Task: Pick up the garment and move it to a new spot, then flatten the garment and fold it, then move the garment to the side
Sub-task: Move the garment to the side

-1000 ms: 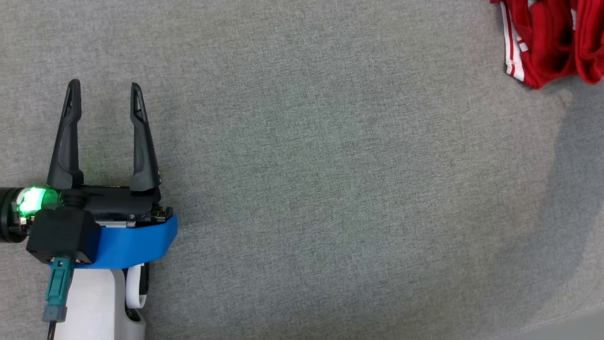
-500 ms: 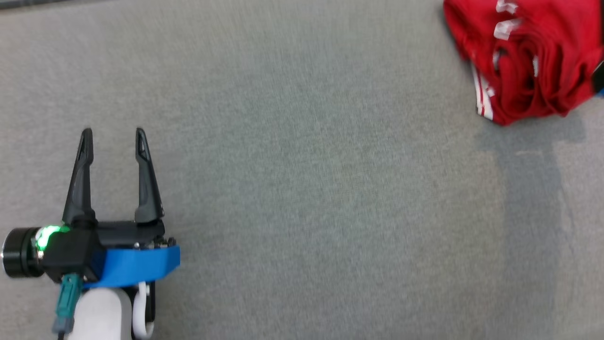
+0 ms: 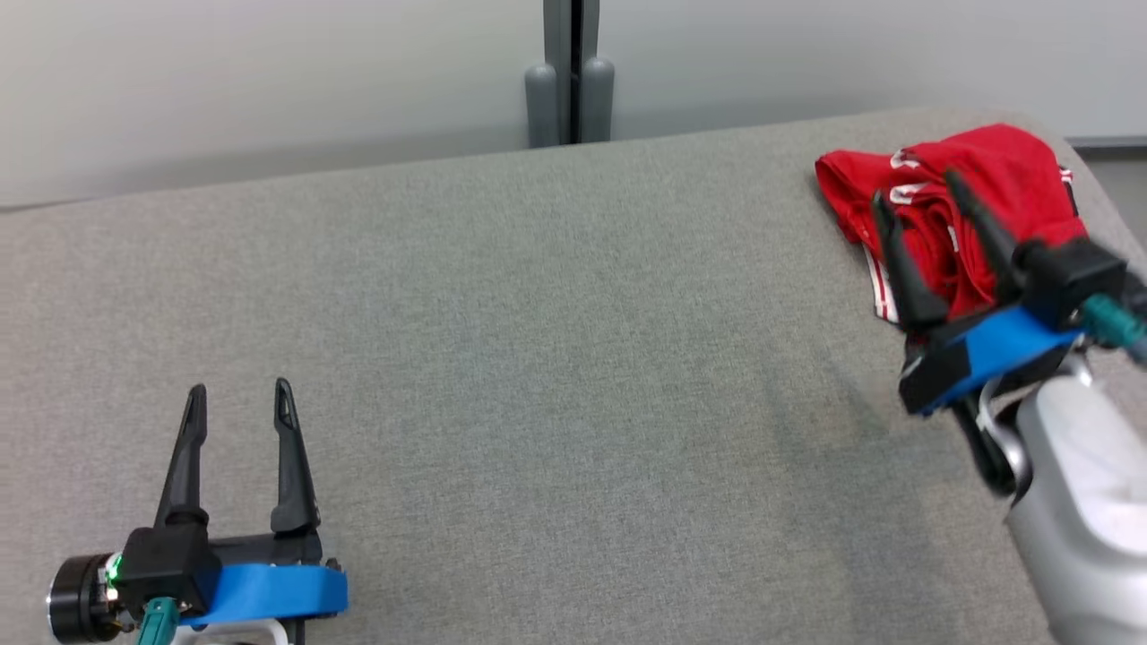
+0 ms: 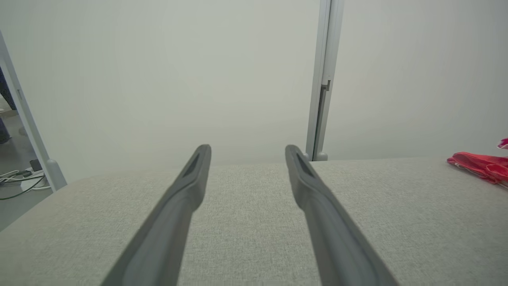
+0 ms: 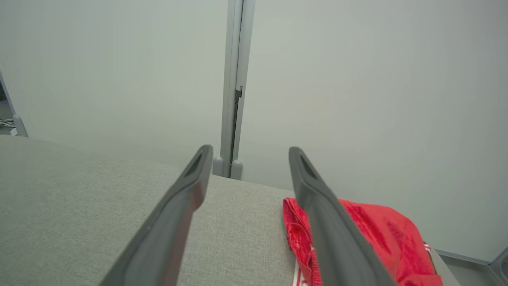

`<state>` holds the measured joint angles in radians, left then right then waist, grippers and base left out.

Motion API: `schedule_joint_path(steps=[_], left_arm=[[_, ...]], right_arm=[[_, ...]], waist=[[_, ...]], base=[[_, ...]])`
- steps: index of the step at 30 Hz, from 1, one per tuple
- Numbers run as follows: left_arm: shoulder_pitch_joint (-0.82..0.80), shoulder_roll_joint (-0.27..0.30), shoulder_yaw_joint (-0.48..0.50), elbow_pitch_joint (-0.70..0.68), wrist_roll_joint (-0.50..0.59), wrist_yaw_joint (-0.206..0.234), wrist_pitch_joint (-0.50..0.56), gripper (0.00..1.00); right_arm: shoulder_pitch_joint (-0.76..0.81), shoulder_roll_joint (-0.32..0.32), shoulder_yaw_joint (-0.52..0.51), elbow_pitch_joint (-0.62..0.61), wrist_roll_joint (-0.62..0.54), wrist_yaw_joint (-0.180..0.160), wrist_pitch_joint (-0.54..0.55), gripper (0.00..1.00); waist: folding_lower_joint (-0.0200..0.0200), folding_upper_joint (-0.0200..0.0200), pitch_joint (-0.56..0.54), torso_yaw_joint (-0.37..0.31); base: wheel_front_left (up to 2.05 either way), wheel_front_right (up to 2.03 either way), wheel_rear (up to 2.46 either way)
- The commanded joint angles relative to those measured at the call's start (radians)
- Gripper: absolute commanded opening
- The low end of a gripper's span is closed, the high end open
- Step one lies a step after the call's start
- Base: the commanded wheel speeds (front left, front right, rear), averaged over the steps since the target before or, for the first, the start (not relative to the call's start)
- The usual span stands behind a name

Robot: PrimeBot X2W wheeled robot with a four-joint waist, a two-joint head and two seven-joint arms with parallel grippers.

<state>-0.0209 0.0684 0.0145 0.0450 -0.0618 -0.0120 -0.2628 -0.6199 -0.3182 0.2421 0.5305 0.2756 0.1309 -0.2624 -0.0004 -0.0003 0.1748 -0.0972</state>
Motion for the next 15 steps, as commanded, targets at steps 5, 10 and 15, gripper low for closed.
schedule_joint_path(steps=[5, 10, 15], left_arm=[[0.041, -0.007, 0.011, 0.029, -0.004, -0.009, -0.002, 1.00], [0.066, -0.011, 0.018, 0.045, -0.003, -0.012, -0.002, 1.00], [0.087, -0.015, 0.023, 0.056, 0.000, -0.017, -0.002, 1.00]], right_arm=[[0.174, 0.046, -0.015, -0.074, 0.015, 0.000, -0.003, 1.00], [0.306, 0.087, -0.041, -0.138, 0.015, 0.000, -0.003, 1.00], [0.418, 0.119, -0.089, -0.193, 0.001, 0.000, -0.003, 1.00]], waist=[[0.0004, 0.0003, -0.058, 0.011], [0.0004, 0.0003, -0.093, 0.019], [0.0004, 0.0003, -0.124, 0.027]], base=[[0.00, 0.00, 0.00], [0.00, 0.00, 0.00], [0.00, 0.00, 0.00]])
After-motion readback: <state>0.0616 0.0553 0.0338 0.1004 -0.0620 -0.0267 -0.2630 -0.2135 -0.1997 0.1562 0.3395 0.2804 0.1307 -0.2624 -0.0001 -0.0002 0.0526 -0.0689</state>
